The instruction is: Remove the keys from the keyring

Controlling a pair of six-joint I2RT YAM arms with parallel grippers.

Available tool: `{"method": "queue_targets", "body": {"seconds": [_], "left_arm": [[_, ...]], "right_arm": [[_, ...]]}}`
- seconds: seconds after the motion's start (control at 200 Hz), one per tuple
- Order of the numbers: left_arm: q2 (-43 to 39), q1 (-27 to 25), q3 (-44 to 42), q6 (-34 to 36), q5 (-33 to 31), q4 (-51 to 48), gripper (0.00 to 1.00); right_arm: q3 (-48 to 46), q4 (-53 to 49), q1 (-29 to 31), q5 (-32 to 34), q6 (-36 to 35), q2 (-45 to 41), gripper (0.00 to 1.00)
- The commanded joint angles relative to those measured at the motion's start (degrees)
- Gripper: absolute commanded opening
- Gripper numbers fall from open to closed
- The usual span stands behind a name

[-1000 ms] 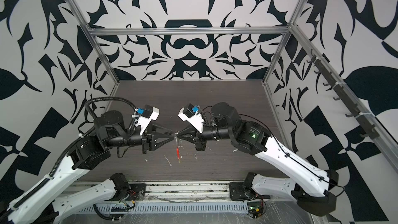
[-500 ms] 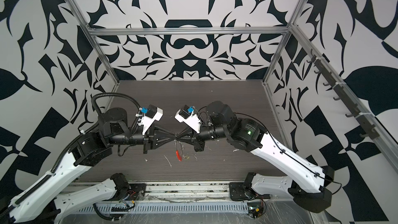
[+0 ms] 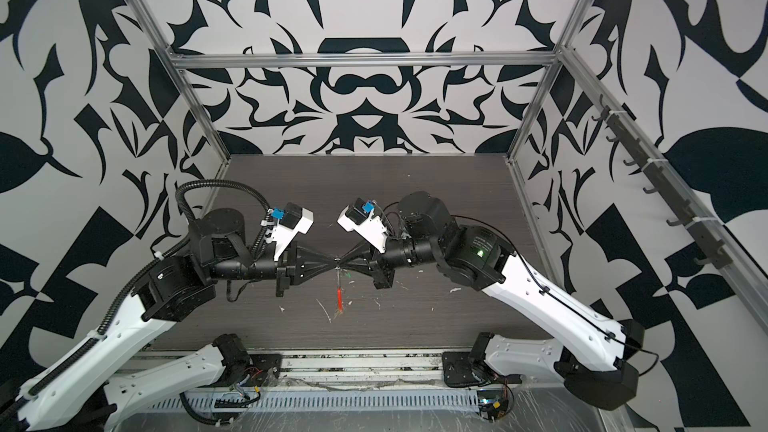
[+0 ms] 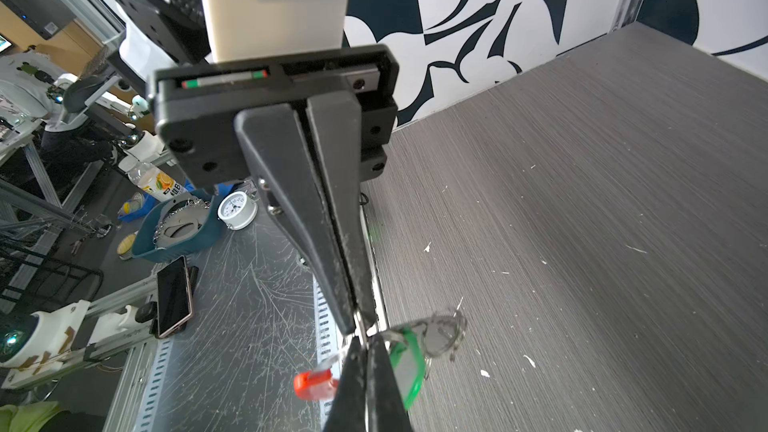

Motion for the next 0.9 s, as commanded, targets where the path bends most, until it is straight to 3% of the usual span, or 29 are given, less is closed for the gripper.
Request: {"method": "queue_targets", "body": {"seconds": [0.0,0.07,0.195,0.455,0.895], "left_arm": [[-2.55,0.04,-2.55,-0.83,-1.40,5.77,0.00],[-4.49,0.04,-4.24,-0.66,-2.41,8.36,0.00],[-8.67,0.04,-9.22,-2.13,-3.26,16.98,0.00],[-13.11,0.04,-17.31,-5.97,-3.46,32.97,0.00],[-11.64,0.04,-19.10,-8.25,-0.50,37.95,0.00]], "right_arm": [[1.01,5.32,0.14,1.76,0.62,-0.90,0.10],[-2.03,8.46,0.18,4.72,0.36,-3.28,0.24],[-10.25,18.21,0.20,7.69,1.21,-8.56,0.37],[-22.84,36.28,1.12,8.10,3.63,-14.20,0.43],[-27.45,44.95,2.74,7.80,4.20,-14.31,0.52]]}}
